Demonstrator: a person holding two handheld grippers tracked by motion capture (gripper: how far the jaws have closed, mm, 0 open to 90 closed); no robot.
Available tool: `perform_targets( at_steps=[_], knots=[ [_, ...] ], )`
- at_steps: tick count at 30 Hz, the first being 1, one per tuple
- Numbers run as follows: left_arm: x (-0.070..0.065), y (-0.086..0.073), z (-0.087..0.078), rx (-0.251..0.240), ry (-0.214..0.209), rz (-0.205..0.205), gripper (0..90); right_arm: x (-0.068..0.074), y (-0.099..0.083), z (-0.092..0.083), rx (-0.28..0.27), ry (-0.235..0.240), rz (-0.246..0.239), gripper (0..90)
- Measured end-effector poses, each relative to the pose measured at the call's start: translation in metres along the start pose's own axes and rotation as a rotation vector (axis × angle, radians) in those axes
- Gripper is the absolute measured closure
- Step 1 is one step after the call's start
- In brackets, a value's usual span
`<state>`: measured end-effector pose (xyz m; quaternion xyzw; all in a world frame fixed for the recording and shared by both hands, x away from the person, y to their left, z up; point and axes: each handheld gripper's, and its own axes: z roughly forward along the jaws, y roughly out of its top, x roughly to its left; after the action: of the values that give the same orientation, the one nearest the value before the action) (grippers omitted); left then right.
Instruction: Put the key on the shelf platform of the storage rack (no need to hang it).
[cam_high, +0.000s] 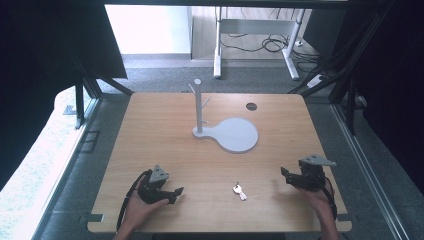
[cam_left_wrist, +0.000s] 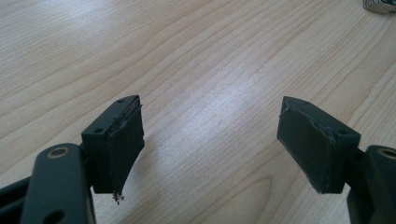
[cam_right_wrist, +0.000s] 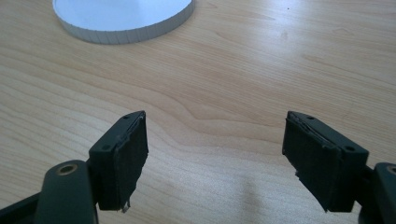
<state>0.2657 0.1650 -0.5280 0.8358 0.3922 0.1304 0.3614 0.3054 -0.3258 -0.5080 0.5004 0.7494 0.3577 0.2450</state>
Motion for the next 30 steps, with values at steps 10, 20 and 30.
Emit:
perform_targets(
  at_steps=[10,20,30],
  knots=[
    [-0.0006,0.0,0.0001,0.0,-0.01,0.0,23.2,-0.0018,-0.0017,-0.0026,0.011,0.033,-0.014,24.2],
    [-0.0023,0.0004,0.0003,-0.006,-0.01,0.001,23.3,-0.0018,-0.0014,-0.0011,0.045,0.055,0.013,25.6],
    [-0.0054,0.0014,0.0006,-0.007,-0.008,0.005,23.1,0.0033,0.002,-0.0034,0.063,0.034,-0.016,26.6]
  ],
)
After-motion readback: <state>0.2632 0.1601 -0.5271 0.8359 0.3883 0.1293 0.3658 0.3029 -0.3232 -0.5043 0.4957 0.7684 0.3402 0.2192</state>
